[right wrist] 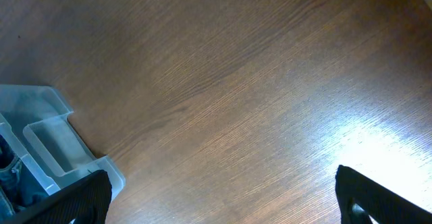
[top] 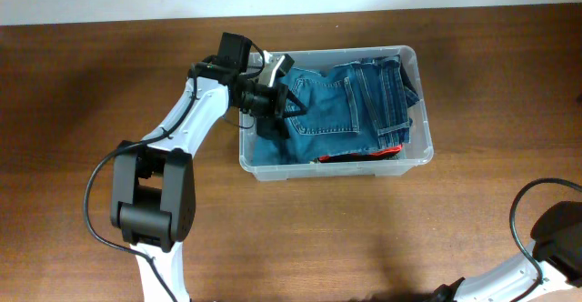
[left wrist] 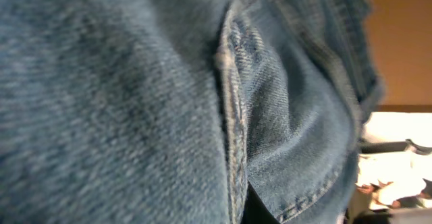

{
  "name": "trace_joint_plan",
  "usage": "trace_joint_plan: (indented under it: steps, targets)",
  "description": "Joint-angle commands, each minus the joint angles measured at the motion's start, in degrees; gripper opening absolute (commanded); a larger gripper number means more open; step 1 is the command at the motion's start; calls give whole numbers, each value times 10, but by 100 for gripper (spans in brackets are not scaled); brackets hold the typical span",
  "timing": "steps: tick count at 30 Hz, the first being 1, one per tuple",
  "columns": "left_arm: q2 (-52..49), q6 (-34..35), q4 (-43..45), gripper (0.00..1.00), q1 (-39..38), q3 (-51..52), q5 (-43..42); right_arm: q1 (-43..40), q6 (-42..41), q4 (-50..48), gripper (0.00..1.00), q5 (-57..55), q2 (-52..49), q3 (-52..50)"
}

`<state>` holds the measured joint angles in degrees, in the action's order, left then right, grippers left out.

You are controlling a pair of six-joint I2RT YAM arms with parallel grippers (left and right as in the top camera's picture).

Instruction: Pack container

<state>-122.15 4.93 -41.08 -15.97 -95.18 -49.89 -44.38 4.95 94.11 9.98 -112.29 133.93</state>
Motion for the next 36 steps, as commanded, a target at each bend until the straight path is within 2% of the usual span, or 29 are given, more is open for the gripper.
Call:
trace_joint_plan:
  steps: [1,3,6,7,10,11,13,21,23,27,29,31,32,34,36]
  targets:
    - [8,-7,-26,2,12,-4,147,1,1,0,98,-1,0,1]
    - [8,-7,-36,3,12,-4,168,1,1,0,98,-1,0,1]
    - [8,-8,-40,29,12,-7,183,1,1,0,98,-1,0,1]
    - [8,-14,-41,44,12,-11,183,1,1,0,98,-1,0,1]
    - [8,-20,-64,61,12,-36,191,1,1,0,98,-1,0,1]
    - [8,-20,-79,70,12,-52,205,1,1,0,99,-1,0,1]
    - [10,-20,-114,78,12,-88,232,1,1,0,98,-1,0,1]
    - [16,-19,-242,83,-11,-242,299,1,1,0,98,-1,0,1]
    - [17,-18,-255,86,-24,-261,314,1,1,0,98,-1,0,1]
    - [19,-17,-262,87,-62,-276,339,1,1,0,98,-1,0,1]
    - [17,-17,-262,87,-94,-276,382,1,1,0,98,-1,0,1]
    - [16,-14,-258,87,-114,-276,425,1,1,0,98,-1,0,1]
    - [14,-6,-255,82,-126,-276,443,1,1,0,98,-1,0,1]
    - [7,-4,-251,75,-147,-276,450,1,1,0,98,-1,0,1]
    - [0,-4,-251,75,-163,-275,450,1,1,0,98,-1,0,1]
